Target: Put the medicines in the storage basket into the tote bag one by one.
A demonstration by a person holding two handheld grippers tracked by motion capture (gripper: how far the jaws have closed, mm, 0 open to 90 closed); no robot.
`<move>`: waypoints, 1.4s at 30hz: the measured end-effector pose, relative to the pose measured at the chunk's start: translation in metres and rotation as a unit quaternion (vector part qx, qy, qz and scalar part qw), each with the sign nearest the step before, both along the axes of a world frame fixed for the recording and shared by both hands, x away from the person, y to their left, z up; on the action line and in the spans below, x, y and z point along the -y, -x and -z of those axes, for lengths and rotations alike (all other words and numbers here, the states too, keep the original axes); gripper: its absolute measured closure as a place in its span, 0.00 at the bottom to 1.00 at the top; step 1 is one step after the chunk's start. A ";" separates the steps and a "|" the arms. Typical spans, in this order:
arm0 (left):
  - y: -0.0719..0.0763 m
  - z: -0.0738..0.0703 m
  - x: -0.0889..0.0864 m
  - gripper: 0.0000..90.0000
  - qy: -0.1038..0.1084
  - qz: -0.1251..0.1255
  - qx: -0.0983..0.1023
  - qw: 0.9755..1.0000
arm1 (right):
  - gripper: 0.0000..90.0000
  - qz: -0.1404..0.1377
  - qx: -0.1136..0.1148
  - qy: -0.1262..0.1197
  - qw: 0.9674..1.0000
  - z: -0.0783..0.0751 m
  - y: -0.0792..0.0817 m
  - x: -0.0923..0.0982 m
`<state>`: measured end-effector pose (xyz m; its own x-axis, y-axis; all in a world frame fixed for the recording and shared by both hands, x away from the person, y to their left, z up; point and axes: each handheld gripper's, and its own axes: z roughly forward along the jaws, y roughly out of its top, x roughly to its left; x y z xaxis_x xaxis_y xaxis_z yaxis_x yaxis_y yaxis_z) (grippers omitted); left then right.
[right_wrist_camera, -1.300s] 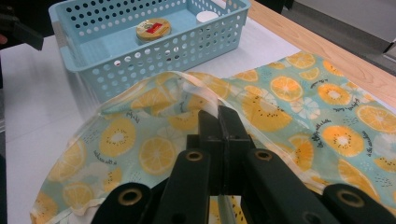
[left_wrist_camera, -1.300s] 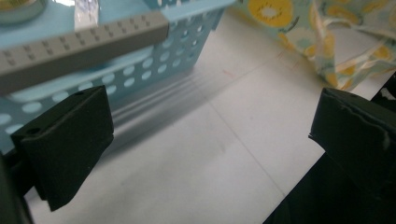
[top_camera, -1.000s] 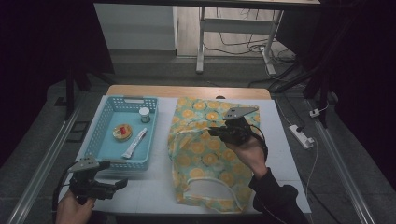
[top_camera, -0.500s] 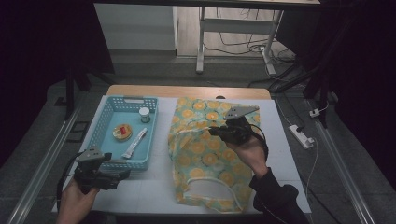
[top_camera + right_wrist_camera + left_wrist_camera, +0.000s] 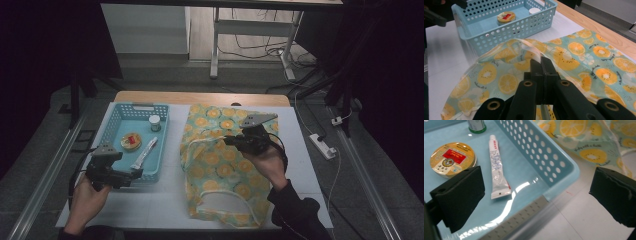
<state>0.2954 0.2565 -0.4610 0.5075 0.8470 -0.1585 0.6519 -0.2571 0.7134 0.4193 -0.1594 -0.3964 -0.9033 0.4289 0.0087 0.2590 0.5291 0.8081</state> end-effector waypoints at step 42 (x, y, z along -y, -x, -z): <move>-0.124 0.016 -0.035 0.00 -0.035 -0.051 -0.081 0.995 | 1.00 0.001 -0.005 -0.005 1.000 0.004 -0.001 0.000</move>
<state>0.4195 0.2915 -0.4767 0.3915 0.9043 -0.1702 0.7822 -0.2296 0.5791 0.4207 -0.1595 -0.3999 -0.9025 0.4301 0.0226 0.2685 0.5206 0.8105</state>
